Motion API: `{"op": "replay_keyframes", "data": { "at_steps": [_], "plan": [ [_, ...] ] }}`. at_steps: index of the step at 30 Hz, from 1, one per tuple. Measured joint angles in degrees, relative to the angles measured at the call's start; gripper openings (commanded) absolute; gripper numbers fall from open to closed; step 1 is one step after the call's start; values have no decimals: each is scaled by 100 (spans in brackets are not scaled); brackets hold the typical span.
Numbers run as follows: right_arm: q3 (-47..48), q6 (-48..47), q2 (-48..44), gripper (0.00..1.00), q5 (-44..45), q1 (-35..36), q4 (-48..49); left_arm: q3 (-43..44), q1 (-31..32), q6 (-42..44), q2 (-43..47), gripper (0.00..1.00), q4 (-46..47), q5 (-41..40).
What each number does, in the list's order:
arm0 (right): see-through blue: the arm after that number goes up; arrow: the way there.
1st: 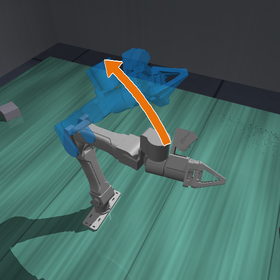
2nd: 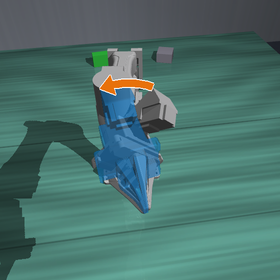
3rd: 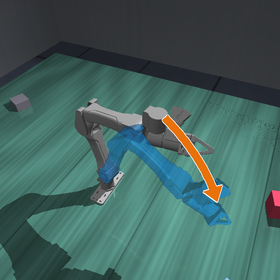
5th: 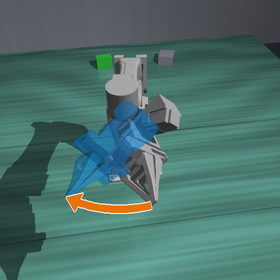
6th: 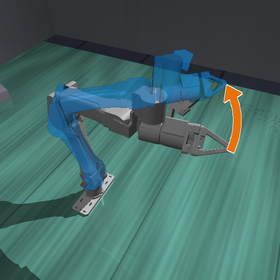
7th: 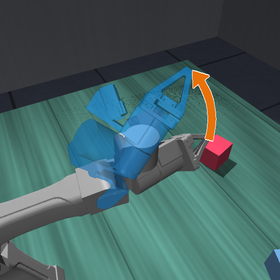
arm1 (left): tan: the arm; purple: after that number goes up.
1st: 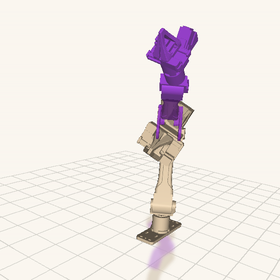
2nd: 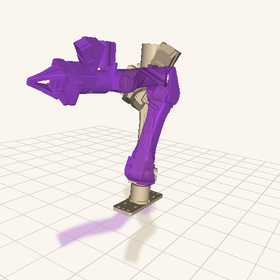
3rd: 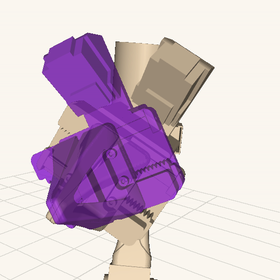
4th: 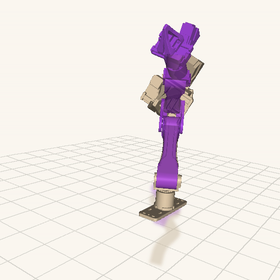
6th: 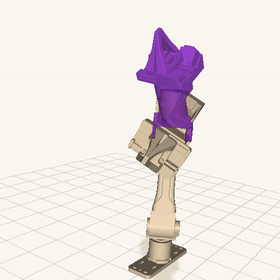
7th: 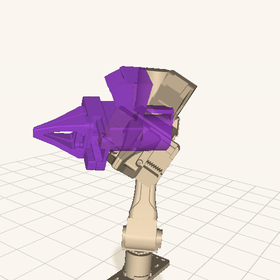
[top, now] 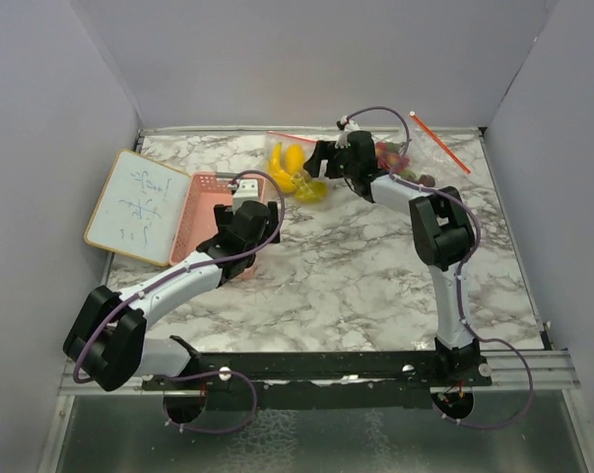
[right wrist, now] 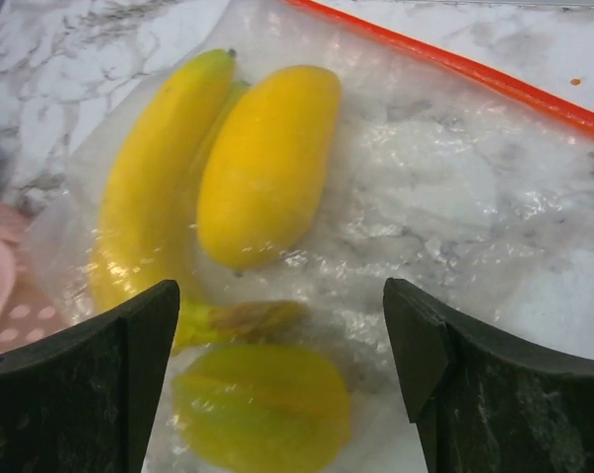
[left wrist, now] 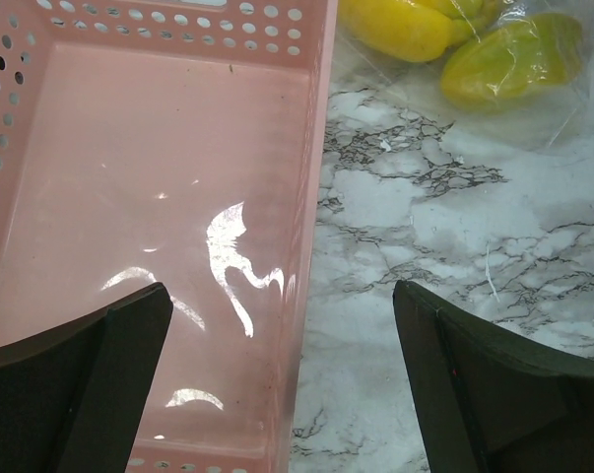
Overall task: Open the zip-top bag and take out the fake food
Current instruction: Move the zipper food storage bag to the center of the board.
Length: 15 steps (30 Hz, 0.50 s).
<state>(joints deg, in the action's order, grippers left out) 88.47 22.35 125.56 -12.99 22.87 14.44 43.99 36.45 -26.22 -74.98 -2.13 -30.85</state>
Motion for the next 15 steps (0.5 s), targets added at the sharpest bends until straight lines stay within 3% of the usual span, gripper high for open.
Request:
{"op": "replay_keyframes", "data": {
  "at_steps": [4,10,15],
  "plan": [
    [776,-127,743,54,35,0,-457,-48,0,4,68,99,-48,0],
    [444,-127,745,14,-2,116,-387,-50,0,39,68,99,-164,0],
    [-809,2,142,9,-87,245,15,-50,0,52,66,98,-210,2]
  ]
}}
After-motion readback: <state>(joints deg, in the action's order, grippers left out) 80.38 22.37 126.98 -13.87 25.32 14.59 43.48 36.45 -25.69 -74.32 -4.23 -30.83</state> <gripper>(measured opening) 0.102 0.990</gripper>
